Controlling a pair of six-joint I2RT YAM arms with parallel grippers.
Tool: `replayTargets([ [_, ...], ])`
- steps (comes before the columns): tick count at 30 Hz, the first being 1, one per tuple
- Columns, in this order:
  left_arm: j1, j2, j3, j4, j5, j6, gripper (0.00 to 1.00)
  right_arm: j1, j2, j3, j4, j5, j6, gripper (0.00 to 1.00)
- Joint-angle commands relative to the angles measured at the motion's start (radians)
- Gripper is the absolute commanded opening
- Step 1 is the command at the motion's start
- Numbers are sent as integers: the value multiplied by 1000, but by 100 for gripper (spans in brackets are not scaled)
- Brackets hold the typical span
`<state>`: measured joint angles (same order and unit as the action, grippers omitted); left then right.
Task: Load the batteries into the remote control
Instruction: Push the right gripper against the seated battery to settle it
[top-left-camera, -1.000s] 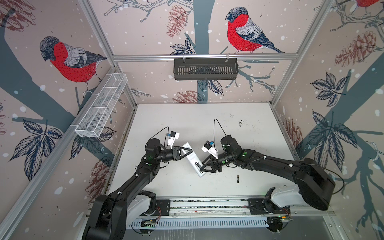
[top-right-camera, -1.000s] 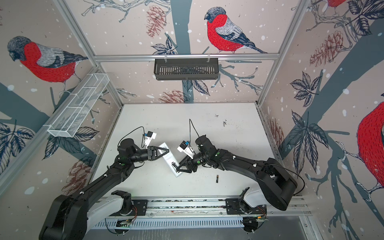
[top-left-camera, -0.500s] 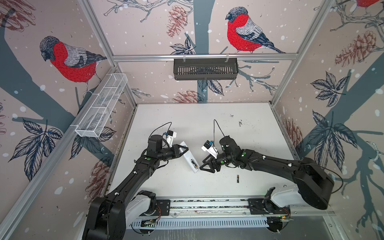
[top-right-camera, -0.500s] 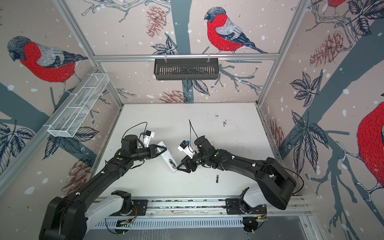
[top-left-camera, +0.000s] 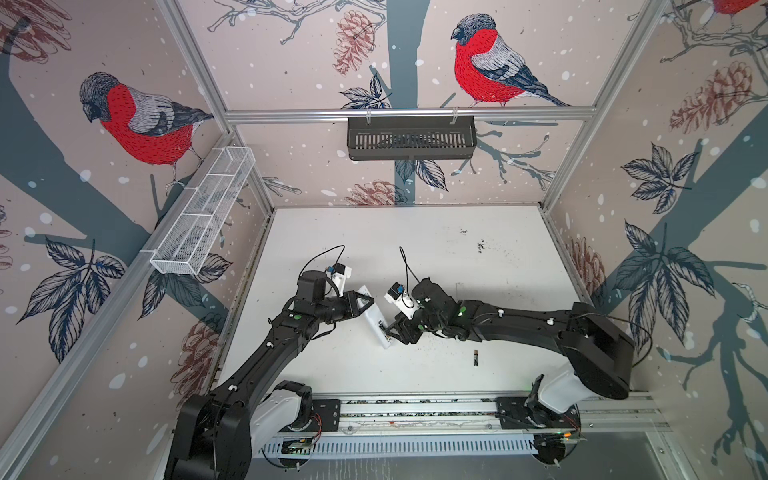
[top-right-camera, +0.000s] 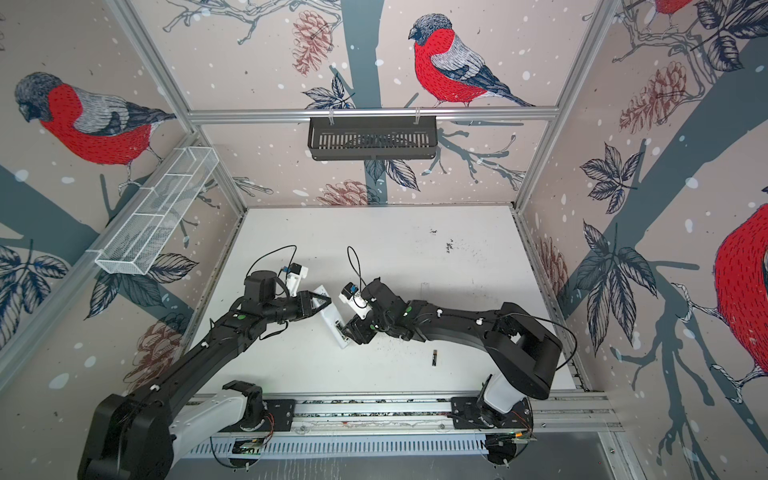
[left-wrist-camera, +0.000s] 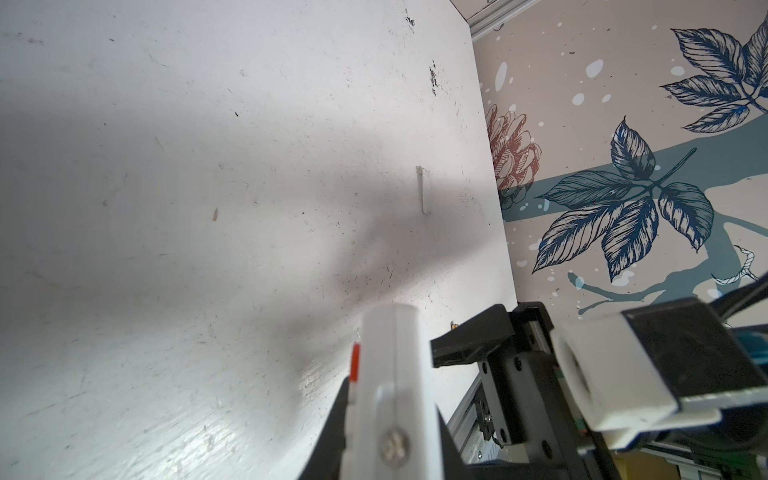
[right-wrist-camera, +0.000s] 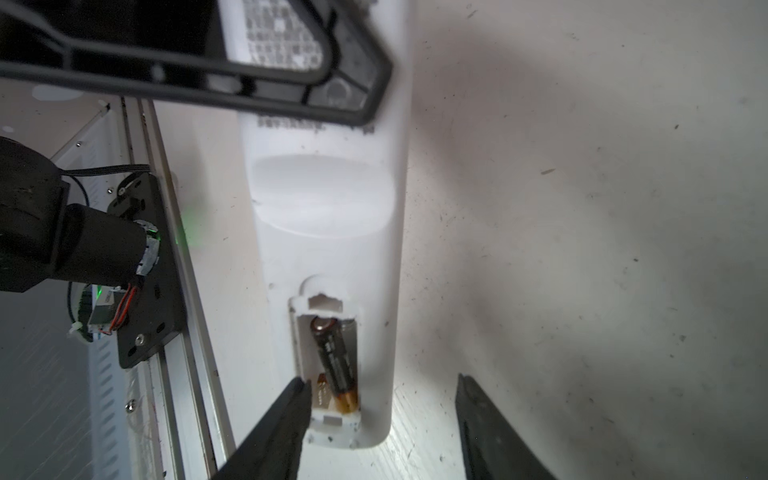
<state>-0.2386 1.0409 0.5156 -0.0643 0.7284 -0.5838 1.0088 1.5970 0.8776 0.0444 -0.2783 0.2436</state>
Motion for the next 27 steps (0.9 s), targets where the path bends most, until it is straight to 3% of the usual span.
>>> replayTargets([
  [1,-1,2,1,16,8,12,0,13,32,24,-8,50,13,58],
  [6,-3,6,0,13,2,11,0,31,67,43,-6,68,15,56],
  [13,-14,21,18,-42,-77,34,0,29,92,47,-24,183,56,43],
  [19,-61,49,48,-122,-233,58,0,21,94,13,3,146,65,40],
  [27,-106,75,37,-106,-345,39,0,-5,131,0,30,79,78,39],
])
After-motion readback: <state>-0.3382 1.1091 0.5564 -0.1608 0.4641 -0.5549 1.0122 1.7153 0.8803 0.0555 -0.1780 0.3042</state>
